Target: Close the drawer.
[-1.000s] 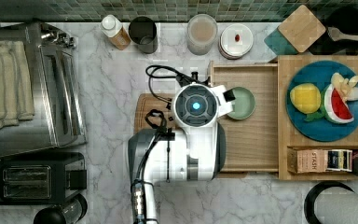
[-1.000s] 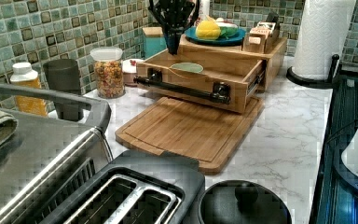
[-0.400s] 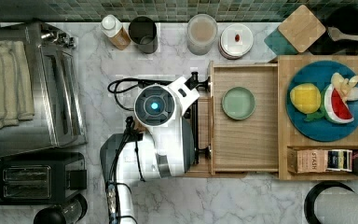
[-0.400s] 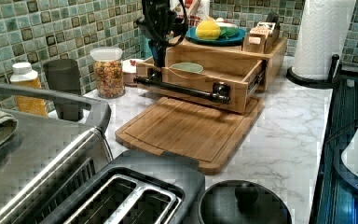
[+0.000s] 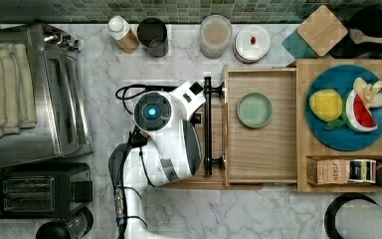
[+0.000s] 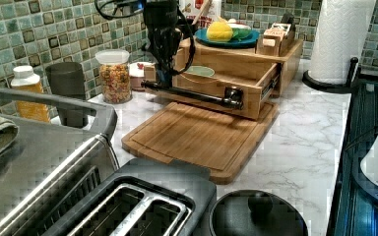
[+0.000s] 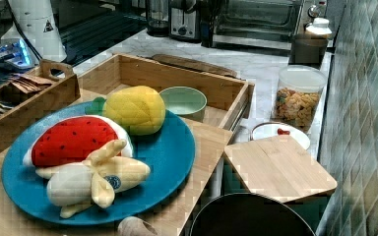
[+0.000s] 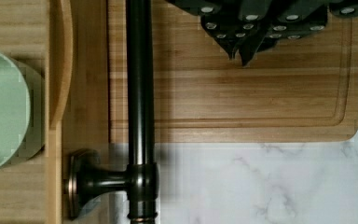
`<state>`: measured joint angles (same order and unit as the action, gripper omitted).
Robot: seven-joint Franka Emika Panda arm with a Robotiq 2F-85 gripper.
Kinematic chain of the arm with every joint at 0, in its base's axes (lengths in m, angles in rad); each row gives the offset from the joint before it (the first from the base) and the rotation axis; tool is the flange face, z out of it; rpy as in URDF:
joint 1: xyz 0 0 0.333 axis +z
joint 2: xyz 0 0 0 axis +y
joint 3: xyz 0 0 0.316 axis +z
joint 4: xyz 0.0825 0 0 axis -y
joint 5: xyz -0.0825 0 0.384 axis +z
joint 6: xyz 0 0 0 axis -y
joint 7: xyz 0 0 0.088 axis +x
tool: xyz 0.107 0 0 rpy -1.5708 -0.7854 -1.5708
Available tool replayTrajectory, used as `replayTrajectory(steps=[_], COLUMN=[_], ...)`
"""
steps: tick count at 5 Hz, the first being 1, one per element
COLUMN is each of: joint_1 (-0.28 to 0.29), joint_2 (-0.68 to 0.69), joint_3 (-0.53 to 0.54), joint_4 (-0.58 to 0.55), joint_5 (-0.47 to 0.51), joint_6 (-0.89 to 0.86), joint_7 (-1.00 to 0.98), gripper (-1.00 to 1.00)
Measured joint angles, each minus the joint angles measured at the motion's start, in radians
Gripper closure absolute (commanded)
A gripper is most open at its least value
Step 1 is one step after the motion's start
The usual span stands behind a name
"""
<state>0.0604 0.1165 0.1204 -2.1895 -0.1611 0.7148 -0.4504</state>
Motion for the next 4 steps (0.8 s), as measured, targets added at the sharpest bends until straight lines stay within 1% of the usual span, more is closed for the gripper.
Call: replayTrajectory(steps=[1,2,3,4], joint_1=[0.000,0.000,-0.001,-0.003], joint_2=[0.022,0.046,0.081,0.115], joint_3=[0.005,0.005,0.003,0.003], joint_4=[-0.014,-0.025,-0.037,-0.037], joint_5=[0.000,-0.042,-0.078,-0.079], joint_6=[0.000,0.031,0.133,0.146], joint_7=[-0.001,0.000,0.000,-0.006], gripper=[1.00,1.00,1.00,1.00])
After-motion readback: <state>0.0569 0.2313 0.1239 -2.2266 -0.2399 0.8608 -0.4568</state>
